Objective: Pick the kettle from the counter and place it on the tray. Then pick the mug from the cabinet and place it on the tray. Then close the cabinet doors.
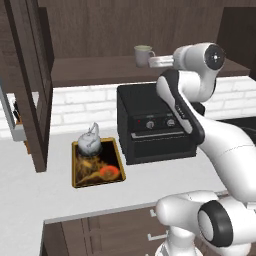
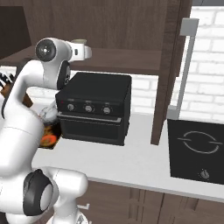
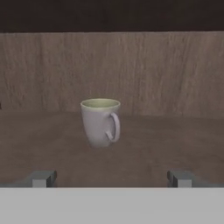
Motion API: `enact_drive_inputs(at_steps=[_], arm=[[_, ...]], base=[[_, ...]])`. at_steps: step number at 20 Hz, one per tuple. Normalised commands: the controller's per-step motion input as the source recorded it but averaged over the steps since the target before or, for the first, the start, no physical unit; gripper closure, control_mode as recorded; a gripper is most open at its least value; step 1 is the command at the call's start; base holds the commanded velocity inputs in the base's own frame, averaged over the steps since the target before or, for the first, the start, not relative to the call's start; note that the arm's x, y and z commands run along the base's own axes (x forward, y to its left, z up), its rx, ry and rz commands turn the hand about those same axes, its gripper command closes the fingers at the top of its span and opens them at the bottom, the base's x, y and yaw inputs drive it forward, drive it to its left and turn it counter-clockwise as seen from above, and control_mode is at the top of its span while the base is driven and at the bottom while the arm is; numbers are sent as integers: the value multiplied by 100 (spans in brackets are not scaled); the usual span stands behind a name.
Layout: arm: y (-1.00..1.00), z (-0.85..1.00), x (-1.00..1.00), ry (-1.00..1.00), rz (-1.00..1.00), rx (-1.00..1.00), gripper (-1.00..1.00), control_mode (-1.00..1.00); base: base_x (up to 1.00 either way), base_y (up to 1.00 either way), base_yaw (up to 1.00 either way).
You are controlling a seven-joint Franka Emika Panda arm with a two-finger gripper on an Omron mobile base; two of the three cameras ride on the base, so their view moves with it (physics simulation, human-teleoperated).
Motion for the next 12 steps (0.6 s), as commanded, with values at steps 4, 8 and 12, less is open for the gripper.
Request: enact_drive_inputs(at_steps=[4, 8, 12], arm=[[0, 13, 23, -1, 9, 0, -100, -100], [-14, 0, 33, 0, 11, 0, -100, -100], [-19, 0, 33, 0, 8, 0, -100, -100]], base=[[0, 0, 0], [0, 0, 0], [0, 0, 0]])
